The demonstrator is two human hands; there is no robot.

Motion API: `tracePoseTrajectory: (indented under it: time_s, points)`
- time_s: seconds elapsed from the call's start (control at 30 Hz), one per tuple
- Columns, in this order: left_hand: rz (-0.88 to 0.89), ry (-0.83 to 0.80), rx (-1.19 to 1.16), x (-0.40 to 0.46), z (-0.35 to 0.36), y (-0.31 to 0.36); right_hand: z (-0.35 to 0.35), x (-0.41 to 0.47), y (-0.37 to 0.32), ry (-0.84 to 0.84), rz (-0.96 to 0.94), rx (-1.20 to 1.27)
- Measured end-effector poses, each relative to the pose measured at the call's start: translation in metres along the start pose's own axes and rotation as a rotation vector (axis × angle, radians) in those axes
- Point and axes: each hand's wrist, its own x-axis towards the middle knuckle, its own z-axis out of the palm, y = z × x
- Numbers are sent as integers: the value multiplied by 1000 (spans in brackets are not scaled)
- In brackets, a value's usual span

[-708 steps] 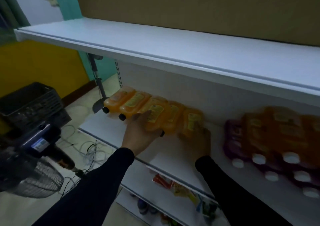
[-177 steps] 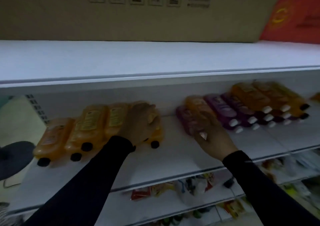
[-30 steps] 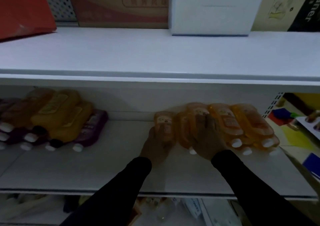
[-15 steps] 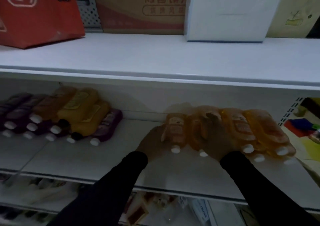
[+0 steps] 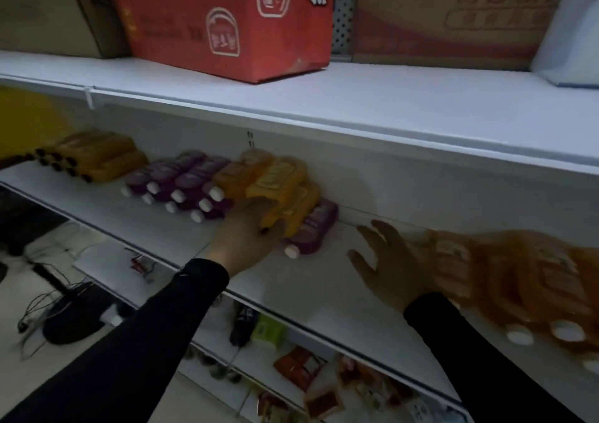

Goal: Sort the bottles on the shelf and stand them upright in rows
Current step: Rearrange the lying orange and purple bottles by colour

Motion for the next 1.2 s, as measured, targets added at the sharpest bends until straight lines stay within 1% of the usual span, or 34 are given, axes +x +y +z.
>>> tracePoseTrajectory:
  time_s: [0.1,0.17,0.3,0.4,0.47,0.53,0.6,0.67,0.7,0.77,0.8,0.87,0.9,0.93,1.0,1.07,1.13,1.17,1.2]
  points:
    - [-1,45,9,14,-22,-40,9,28,-37,18,-16,30]
    - [30,56,-13,26,-35,-63,18,48,-67,56,-21,74]
    - [117,48,-23,46,-44,-105,44,96,-123,65,30,120]
    - [114,13,-64,57,-45,-119,63,135,-154,85,133,60]
    - [160,-5,-95,63,-47,-128,76,154,-170,42,191,-22]
    - [165,-48,-102,70,-48,-136,84,166,-175,0,216,-79]
    - [158,-93,-98,74,-44,-141,87,170,-176,-15,211,-121]
    - [159,-103,-117,75,-40,-141,81,172,-173,-69,195,-157]
    - [171,-98,-117,75,-38,-140,77,169,-170,-87,192,-118]
    - [206,-92,-107,75,-33,-135,66,158,-161,-82,252,82]
    - [235,-83,-91,76,-31,-130,60,150,-154,-52,279,189]
    - [330,-52,-33,78,-22,-116,51,134,-139,100,288,377]
    - [382,-43,-3,80,-16,-107,47,128,-132,183,285,430]
    - [419,-72,20,83,-11,-97,44,121,-125,236,282,445]
    - [408,-144,41,85,1,-76,37,108,-109,270,271,403]
    - [368,-104,120,83,15,-56,32,95,-91,296,256,386]
    - [332,-29,215,79,28,-37,28,80,-75,301,291,453]
    - [291,-24,219,79,36,-30,26,74,-69,302,317,484]
    - [222,-62,228,80,44,-24,25,68,-63,306,335,499]
